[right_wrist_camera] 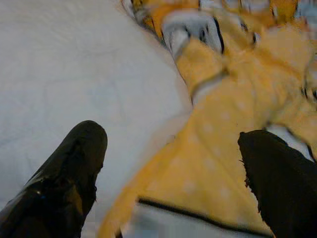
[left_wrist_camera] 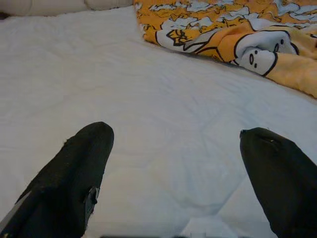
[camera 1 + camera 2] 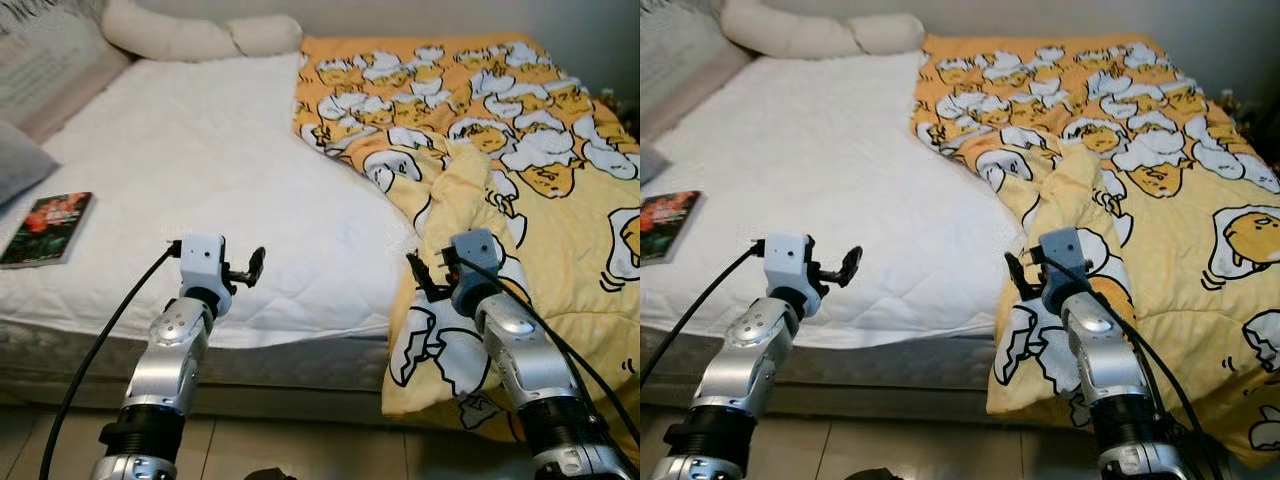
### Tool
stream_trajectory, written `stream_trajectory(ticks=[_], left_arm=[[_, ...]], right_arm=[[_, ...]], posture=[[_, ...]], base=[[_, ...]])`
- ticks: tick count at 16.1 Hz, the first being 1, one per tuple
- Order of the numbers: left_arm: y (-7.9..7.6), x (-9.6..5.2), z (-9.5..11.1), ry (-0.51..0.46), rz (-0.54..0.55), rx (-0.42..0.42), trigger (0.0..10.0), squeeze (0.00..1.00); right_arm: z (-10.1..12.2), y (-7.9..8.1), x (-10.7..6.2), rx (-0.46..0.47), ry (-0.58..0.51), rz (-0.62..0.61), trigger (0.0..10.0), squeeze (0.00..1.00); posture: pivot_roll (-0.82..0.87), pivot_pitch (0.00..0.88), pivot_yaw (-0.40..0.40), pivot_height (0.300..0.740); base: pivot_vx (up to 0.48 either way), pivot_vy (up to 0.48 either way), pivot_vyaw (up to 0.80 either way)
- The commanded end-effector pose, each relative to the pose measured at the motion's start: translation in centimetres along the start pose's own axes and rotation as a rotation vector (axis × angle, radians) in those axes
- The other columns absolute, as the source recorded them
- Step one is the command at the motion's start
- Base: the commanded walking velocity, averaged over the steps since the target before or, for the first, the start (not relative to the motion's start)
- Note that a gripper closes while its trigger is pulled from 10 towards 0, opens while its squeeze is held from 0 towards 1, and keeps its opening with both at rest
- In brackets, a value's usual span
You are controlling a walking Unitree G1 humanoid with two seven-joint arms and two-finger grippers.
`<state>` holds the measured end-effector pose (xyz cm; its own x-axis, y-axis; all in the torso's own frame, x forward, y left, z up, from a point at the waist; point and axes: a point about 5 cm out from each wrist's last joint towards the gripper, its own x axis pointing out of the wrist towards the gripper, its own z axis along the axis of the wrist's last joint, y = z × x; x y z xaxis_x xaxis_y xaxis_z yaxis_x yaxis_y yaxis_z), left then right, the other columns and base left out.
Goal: Clean up the room
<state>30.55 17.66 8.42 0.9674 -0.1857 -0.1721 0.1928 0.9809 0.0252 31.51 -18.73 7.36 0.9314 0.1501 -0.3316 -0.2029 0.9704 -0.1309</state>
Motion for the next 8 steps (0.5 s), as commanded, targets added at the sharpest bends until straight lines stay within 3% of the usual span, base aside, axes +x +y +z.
stream_trajectory(ticks=[1, 2, 3, 5, 8], left_arm=[[-0.4, -0.1, 0.3, 0.013, -0.068, 0.052, 10.0, 0.59], [-1.0, -0.4, 0.2, 0.028, -0.142, 0.089, 10.0, 0.16], [-1.2, -0.6, 0.2, 0.032, -0.176, 0.106, 10.0, 0.16], [-2.2, -1.2, 0.3, 0.059, -0.348, 0.173, 10.0, 0.03], [-1.8, -1.7, 0.6, 0.089, -0.416, 0.215, 10.0, 0.01]], right_arm=[[-0.4, -1.0, 0.6, 0.043, 0.054, -0.050, 10.0, 0.00], [-0.8, -1.8, 1.1, 0.098, 0.087, -0.085, 10.0, 0.00], [-0.9, -2.1, 1.3, 0.120, 0.099, -0.101, 10.0, 0.00], [-1.3, -3.7, 1.9, 0.171, 0.146, -0.181, 10.0, 0.00], [-2.4, -4.2, 1.9, 0.164, 0.230, -0.196, 10.0, 0.00]], posture=[[-0.04, 0.000, 0.080, 0.740], [-0.03, 0.000, 0.072, 0.740], [-0.03, 0.000, 0.072, 0.740], [0.00, 0.000, 0.064, 0.740], [0.02, 0.000, 0.082, 0.740]], base=[[0.000, 0.000, 0.00], [0.000, 0.000, 0.00], [0.000, 0.000, 0.00], [0.000, 0.000, 0.00], [0.000, 0.000, 0.00]])
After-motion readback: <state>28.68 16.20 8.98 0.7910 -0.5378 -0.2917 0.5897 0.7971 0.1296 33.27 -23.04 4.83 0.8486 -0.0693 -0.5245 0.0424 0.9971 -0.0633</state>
